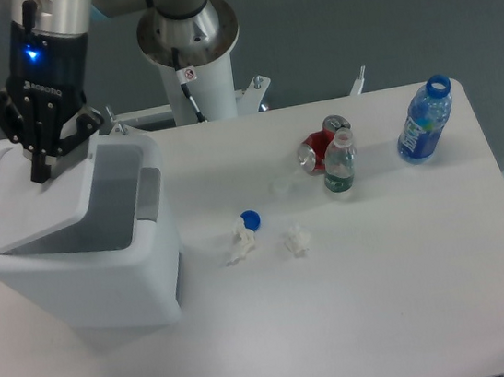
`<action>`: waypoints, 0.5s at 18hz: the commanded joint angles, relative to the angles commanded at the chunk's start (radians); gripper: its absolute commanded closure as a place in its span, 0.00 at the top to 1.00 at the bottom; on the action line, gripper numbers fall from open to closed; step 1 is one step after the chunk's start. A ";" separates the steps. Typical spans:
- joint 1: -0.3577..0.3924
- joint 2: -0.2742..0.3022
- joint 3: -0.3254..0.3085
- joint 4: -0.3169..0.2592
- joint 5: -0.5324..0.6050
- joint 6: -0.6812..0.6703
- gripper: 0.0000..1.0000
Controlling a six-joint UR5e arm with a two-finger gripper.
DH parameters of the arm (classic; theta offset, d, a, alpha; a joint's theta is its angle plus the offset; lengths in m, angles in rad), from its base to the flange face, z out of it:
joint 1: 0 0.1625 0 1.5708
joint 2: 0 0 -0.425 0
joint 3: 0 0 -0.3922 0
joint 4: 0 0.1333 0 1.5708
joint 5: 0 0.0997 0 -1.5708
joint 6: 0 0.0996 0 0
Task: Close the trash can
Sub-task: 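Press the falling lid down onto the trash can rim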
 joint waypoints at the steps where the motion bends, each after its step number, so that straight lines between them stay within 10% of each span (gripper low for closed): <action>1: 0.006 0.000 -0.005 0.002 0.015 0.000 0.11; 9: 0.048 -0.005 -0.006 -0.002 0.029 0.009 0.11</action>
